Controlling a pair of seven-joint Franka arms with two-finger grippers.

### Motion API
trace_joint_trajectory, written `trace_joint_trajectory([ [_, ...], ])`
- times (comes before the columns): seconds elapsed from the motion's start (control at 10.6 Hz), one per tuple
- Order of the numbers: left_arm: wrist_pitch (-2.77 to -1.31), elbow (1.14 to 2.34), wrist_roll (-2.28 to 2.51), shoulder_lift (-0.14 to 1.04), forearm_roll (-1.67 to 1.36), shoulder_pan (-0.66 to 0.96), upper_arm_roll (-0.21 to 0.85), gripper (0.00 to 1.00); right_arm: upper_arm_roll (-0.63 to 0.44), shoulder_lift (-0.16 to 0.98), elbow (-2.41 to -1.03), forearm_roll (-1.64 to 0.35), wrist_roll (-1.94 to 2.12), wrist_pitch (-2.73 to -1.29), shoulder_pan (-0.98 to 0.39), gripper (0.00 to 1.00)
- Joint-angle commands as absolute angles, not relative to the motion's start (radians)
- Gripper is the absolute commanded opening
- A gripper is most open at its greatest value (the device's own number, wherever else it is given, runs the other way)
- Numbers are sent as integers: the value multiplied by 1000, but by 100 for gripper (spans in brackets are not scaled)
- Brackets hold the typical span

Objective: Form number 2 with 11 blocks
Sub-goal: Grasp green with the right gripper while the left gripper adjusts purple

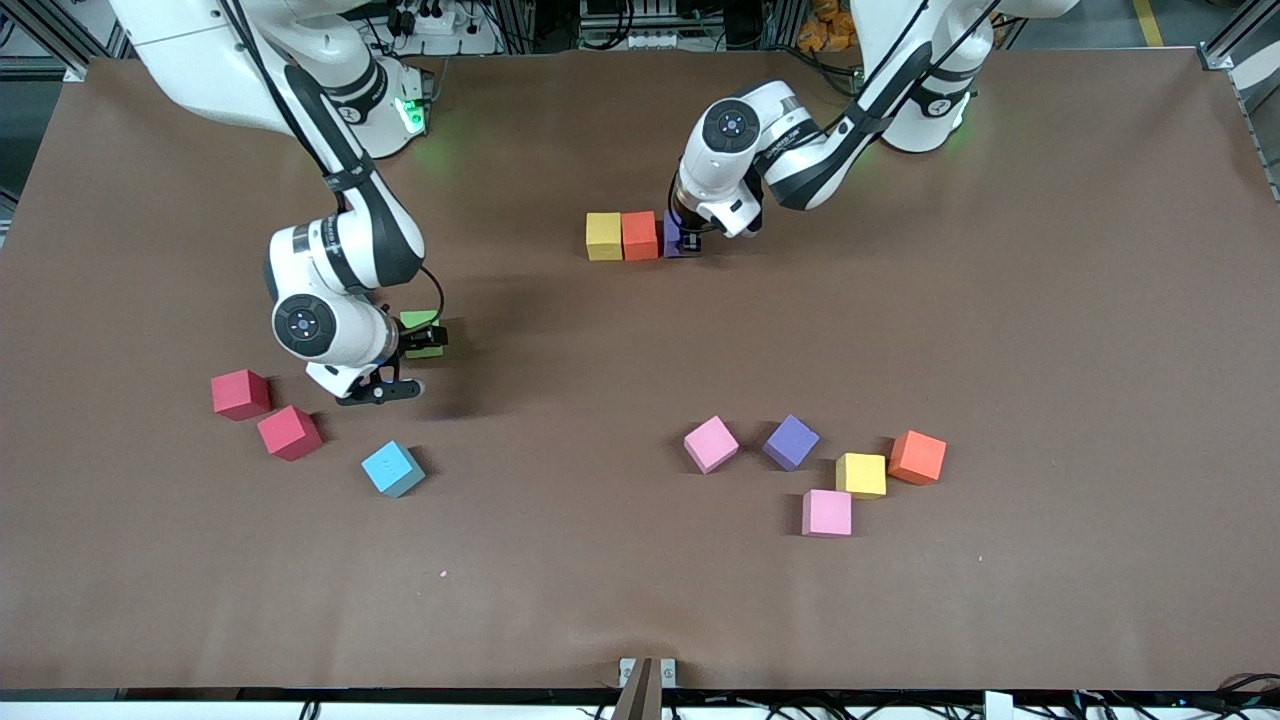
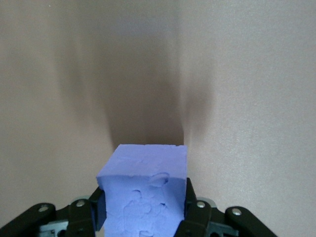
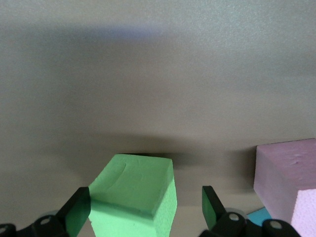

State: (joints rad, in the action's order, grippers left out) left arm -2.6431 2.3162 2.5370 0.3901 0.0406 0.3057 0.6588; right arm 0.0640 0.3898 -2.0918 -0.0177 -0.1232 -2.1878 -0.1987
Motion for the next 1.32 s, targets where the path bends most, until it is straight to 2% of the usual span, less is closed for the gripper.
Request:
trace_joint_trajectory([
  [0.0, -2652, 2306, 2571, 394, 32, 318, 655, 56, 71, 354, -2106, -34, -92, -2183, -186, 100],
  [0.57, -2652, 2298, 2600, 405, 35, 340, 649, 56, 69, 371, -2121, -34, -34, -2201, -172, 100],
  [0.85, -2655, 2280, 2602, 435, 52, 345, 643, 57, 69, 368, -2186, -34, -34, -2287, -178, 100],
  [1.04, -2655, 2270, 2603, 443, 83, 347, 638, 58, 69, 368, -2191, -34, -34, -2292, -178, 100],
  [1.13, -2655, 2269, 2603, 445, 87, 347, 637, 60, 69, 368, -2191, -34, -31, -2290, -179, 81],
  [1.23, -2655, 2267, 2603, 445, 87, 351, 637, 63, 69, 365, -2191, -34, -28, -2290, -179, 53],
])
